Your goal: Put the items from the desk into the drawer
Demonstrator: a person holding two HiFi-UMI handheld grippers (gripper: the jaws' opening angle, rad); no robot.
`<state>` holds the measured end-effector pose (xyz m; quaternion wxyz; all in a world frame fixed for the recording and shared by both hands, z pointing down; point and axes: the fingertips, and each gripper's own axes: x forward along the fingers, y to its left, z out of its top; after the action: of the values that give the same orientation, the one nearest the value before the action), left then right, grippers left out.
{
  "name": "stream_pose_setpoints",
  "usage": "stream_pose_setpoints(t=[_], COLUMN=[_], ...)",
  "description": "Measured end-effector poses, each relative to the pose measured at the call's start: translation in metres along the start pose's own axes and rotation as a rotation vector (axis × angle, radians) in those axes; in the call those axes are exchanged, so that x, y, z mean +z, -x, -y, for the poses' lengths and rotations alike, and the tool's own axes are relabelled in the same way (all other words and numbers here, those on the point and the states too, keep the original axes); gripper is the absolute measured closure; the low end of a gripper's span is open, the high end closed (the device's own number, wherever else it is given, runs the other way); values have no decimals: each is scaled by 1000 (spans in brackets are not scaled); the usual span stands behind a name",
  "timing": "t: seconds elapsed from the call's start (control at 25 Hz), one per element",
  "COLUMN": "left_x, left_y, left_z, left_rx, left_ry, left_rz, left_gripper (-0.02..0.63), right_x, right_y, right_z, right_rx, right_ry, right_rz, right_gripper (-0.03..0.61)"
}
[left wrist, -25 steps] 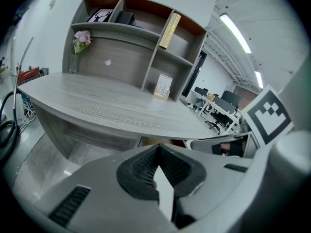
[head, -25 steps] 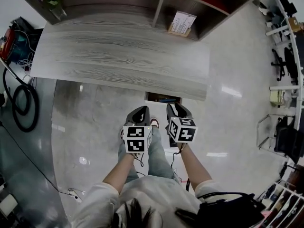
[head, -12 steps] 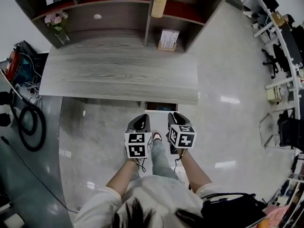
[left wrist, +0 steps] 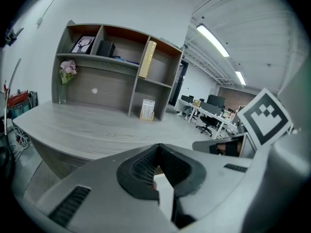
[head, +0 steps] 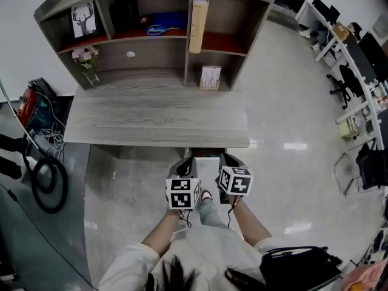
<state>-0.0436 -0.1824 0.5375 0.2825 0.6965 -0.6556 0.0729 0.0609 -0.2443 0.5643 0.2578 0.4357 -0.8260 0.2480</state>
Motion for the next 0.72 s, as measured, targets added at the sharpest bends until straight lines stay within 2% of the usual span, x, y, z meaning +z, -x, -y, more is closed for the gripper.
stream_pose_setpoints(t=[0.24, 0.48, 0.72], left_x=[18, 36, 45], left_y=[10, 9, -1], left_z=[9, 17, 25], left_rx=[-7, -8, -16], left_ry=[-29, -29, -35], left_rz=[29, 64, 73], left_gripper=[615, 615, 615], right_x=[16, 40, 52], right_y=[12, 20, 21], right_z=[-3, 0, 8], right_rx=[6, 13, 31], right_ry=[14, 42, 36], right_rz=[37, 107, 131], right_gripper=[577, 577, 577])
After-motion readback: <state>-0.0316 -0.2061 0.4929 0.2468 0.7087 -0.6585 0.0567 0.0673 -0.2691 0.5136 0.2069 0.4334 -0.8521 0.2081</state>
